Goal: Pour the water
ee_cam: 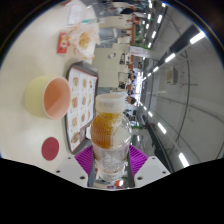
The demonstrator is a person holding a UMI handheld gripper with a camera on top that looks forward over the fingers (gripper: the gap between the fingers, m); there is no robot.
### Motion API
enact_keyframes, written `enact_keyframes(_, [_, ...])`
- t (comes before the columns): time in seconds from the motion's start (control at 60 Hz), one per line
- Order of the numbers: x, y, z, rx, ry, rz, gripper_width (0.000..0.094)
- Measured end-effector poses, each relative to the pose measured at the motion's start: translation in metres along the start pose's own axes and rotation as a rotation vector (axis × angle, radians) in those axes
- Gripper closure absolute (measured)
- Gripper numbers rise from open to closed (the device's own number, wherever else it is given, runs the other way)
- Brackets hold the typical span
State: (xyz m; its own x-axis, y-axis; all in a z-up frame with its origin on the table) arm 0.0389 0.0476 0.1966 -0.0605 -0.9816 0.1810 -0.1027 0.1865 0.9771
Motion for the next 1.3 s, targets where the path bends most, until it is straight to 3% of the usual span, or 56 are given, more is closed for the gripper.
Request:
enact_keyframes(0.233, [0.013,0.041,-0.012,-0.747,0.100,-0.008,0.0479])
enact_keyframes(0.467, [-0.010,-0.005,-0.035,-1.406,0.110,0.119,0.0481])
enact_keyframes(0.867, [-0.036,-0.129,-0.041,-1.642,0.014,0.256,0.0469])
enact_keyframes(1.017, [-0.034,-0.130,-0.044,-1.651,0.046,0.198,0.0478])
enact_keyframes(1.167, [-0.031,-0.131,-0.044,-1.653,0.015,0.204,0.0365])
enact_keyframes(1.25, [-0.021,-0.135,-0.049,-1.642,-0.071,0.226,0.0086])
enact_keyframes(1.3, [-0.010,-0.131,-0.050,-1.636,-0.101,0.232,0.0120])
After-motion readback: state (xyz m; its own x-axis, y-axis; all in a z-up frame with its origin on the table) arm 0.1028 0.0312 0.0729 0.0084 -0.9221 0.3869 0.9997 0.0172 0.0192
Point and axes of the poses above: the point between the fingertips, and its own axes, seen from behind it with the camera up: y to the right, z up, x backward, against the way the camera looks, the point moved 1 cm from there along x, backward, against the way the camera looks, and after that the axes turned 10 degrees about y, right-handed, at the moved point
